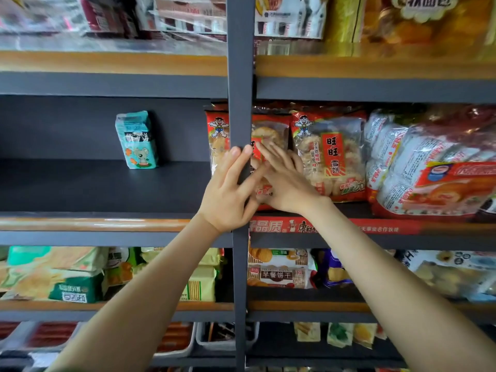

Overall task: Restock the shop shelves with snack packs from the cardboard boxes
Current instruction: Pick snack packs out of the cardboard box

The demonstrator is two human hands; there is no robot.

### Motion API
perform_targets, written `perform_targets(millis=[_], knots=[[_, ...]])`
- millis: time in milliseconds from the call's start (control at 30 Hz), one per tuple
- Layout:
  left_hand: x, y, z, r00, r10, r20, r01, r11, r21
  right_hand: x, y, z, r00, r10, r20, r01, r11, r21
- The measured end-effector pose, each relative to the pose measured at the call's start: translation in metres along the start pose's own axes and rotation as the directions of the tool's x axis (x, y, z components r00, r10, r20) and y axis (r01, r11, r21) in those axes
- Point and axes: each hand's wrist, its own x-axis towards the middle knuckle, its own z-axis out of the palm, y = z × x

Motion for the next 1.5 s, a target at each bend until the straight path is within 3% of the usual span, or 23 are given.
perform_targets(millis=[167,400,567,700,800,867,1000,1100,1200,1300,1367,1433,1500], knots=[[0.002,0.002,-0.002,1.000,0.002,0.005,-0.002,0.999,0.033,0.023,-0.001,0.028,0.995,-0.084,0.054,0.090,0.986,-0.139],[0.002,0.002,-0.002,1.000,0.007,0.020,-0.008,0.997,0.082,0.030,0.005,0.042,0.983,-0.062,-0.174,0.042,0.993,-0.112],[0.001,0.002,-0.003,0.999,-0.012,0.037,0.008,0.994,0.112,0.016,0.020,0.046,0.996,0.043,-0.073,-0.056,0.982,-0.180],[0.002,0.004,-0.005,0.999,-0.011,0.043,0.006,0.993,0.121,0.011,0.025,0.031,0.999,0.036,0.005,-0.034,0.982,-0.184],[0.001,0.005,-0.006,0.998,-0.026,0.049,0.020,0.992,0.121,-0.002,0.036,0.023,0.965,0.264,-0.008,-0.262,0.956,-0.129],[0.000,0.006,-0.006,0.998,-0.035,0.058,0.027,0.992,0.127,-0.018,0.048,0.023,0.899,0.427,0.098,-0.418,0.903,-0.100],[0.000,0.009,-0.010,0.994,-0.045,0.104,0.029,0.989,0.144,-0.025,0.053,0.012,0.858,0.451,0.246,-0.465,0.885,-0.001],[-0.004,0.014,-0.013,0.979,-0.081,0.189,0.046,0.982,0.184,-0.027,0.040,-0.004,0.852,0.502,0.152,-0.523,0.833,0.181],[-0.021,0.036,-0.029,0.947,-0.158,0.280,0.120,0.981,0.149,-0.057,0.007,-0.011,0.856,0.506,-0.106,-0.462,0.840,0.285],[-0.059,0.076,-0.065,0.850,-0.380,0.364,0.361,0.925,0.121,-0.103,-0.048,-0.010,0.866,0.413,-0.283,-0.279,0.868,0.412],[-0.093,0.110,-0.104,0.698,-0.549,0.459,0.563,0.817,0.121,-0.139,-0.091,0.000,0.898,0.307,-0.316,-0.140,0.879,0.456],[-0.135,0.146,-0.150,0.462,-0.690,0.556,0.722,0.657,0.215,-0.176,-0.136,0.018,0.952,0.207,-0.226,-0.051,0.833,0.551],[-0.182,0.187,-0.201,0.298,-0.784,0.544,0.770,0.535,0.349,-0.212,-0.184,0.038,0.997,0.077,-0.003,-0.056,0.746,0.664]])
